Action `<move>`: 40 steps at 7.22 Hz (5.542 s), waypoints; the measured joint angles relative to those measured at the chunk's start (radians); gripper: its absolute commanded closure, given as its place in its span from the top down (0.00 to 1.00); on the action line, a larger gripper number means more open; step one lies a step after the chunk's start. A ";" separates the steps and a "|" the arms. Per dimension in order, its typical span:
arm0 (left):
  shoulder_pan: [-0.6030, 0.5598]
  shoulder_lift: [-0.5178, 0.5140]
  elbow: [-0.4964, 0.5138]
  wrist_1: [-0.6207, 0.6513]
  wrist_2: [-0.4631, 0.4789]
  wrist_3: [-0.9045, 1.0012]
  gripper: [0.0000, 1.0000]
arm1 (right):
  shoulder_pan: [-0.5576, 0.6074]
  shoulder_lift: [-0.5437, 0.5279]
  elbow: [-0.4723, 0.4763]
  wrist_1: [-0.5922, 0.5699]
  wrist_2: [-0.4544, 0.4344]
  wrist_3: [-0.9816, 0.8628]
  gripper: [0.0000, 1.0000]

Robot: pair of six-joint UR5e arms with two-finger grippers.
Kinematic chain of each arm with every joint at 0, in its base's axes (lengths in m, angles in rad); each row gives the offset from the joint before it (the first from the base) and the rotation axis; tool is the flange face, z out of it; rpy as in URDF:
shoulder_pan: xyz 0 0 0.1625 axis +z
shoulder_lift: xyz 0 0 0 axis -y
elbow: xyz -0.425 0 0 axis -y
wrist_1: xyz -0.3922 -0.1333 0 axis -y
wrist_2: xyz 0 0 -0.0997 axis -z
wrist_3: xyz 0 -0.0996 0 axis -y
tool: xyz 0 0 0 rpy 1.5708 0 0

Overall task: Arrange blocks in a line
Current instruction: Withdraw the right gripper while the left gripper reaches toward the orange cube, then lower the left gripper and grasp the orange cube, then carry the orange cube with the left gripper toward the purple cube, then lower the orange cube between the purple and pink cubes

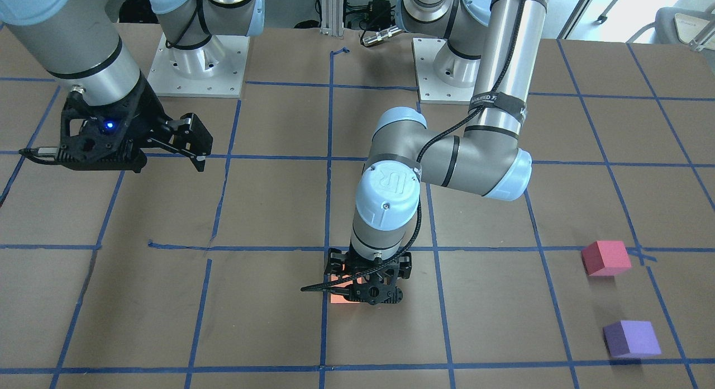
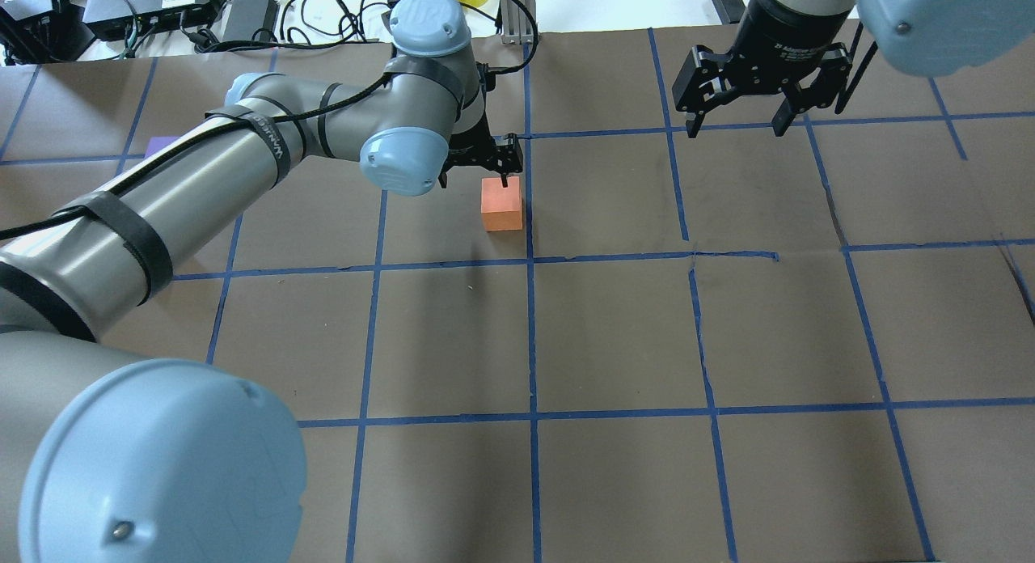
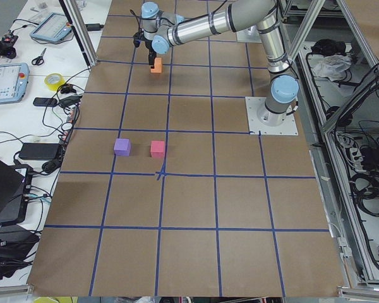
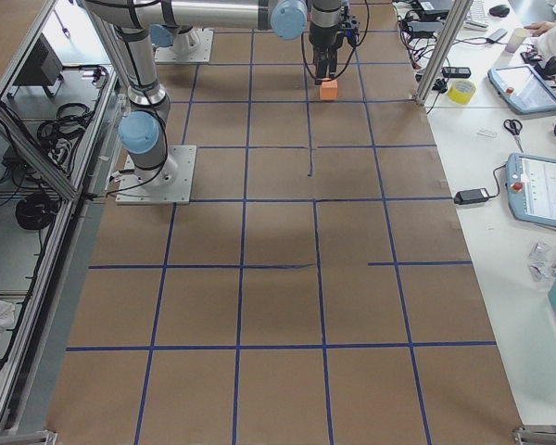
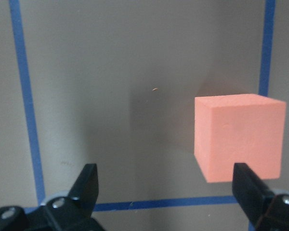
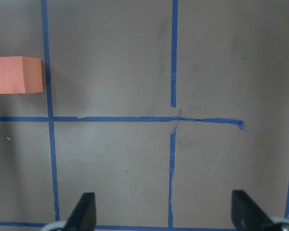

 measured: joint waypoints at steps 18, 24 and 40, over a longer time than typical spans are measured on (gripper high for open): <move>0.057 -0.015 0.018 -0.080 0.028 -0.045 0.07 | -0.006 -0.150 0.048 0.117 -0.025 -0.003 1.00; 0.551 0.112 0.007 -0.229 0.018 0.397 0.00 | 0.020 -0.155 0.050 0.114 -0.024 0.054 1.00; 0.757 -0.009 0.046 -0.100 0.011 0.758 0.00 | 0.039 -0.160 0.086 0.091 -0.024 0.096 1.00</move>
